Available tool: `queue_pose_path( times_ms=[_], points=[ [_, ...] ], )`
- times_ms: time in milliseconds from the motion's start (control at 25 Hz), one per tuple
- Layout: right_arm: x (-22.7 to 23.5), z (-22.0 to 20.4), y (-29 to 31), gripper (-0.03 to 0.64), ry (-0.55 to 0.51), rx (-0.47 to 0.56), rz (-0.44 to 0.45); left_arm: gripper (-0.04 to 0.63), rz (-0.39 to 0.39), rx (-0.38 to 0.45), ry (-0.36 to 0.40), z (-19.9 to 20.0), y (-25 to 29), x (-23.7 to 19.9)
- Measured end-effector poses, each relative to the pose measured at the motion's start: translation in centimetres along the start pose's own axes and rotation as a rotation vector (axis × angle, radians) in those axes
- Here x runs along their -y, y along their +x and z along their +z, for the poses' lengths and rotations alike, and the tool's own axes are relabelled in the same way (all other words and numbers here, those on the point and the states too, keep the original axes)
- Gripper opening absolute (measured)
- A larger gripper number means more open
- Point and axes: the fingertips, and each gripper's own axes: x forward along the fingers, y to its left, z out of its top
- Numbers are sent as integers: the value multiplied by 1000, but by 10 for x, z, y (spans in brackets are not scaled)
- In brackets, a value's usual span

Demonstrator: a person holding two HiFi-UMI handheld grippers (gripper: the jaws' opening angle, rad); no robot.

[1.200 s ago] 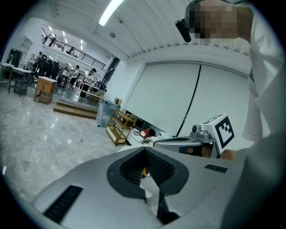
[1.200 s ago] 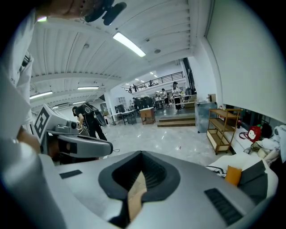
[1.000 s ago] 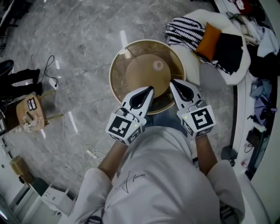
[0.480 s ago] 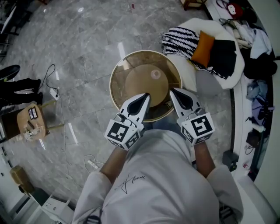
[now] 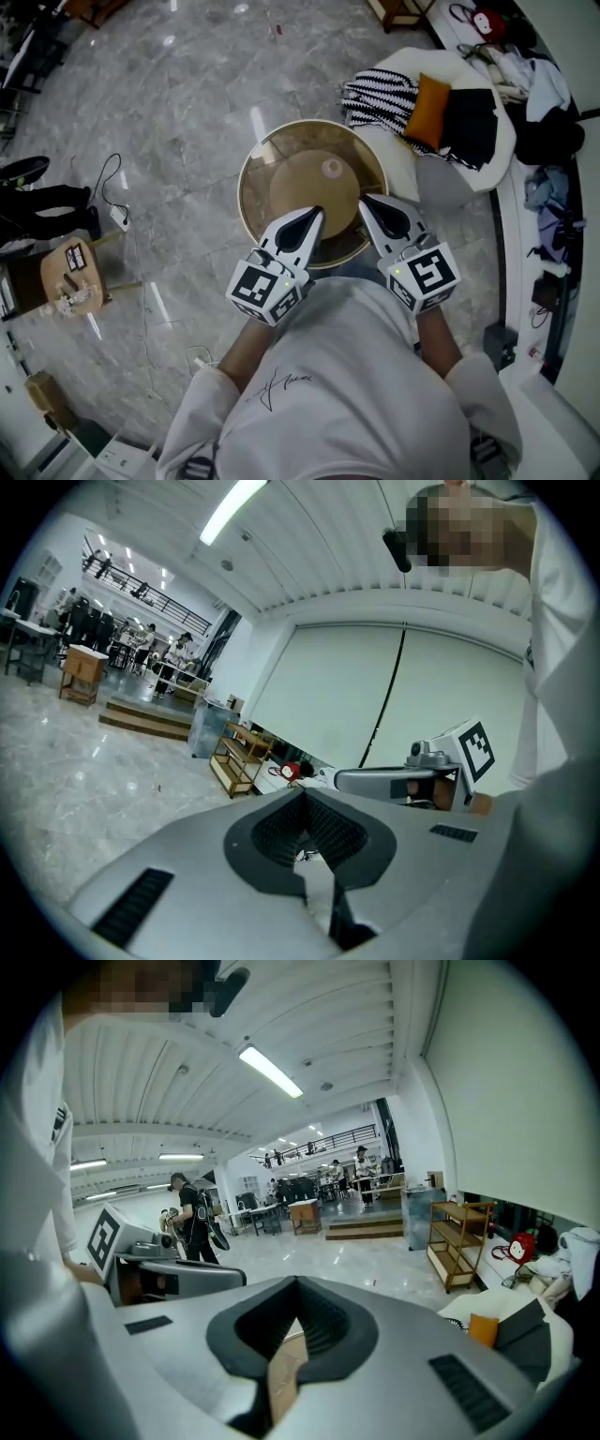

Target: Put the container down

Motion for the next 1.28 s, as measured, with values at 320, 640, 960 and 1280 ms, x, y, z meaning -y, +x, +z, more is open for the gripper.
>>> queue_pose_path(
  times_ms=[320,640,960,1280],
  points=[
    [-19,9,-15,15,-13,40,4,18,-13,14,40,10,-15,11],
    [-30,20,-31,15,-49,82,-14,18,-7,53,83,31,-33,19],
    [-39,25,-41,15,5,71,-8,18,-16,82,80,36,-48,31],
    [-52,31,-40,15,-18,74,30,18,-14,90,116,42,-60,29]
  ],
)
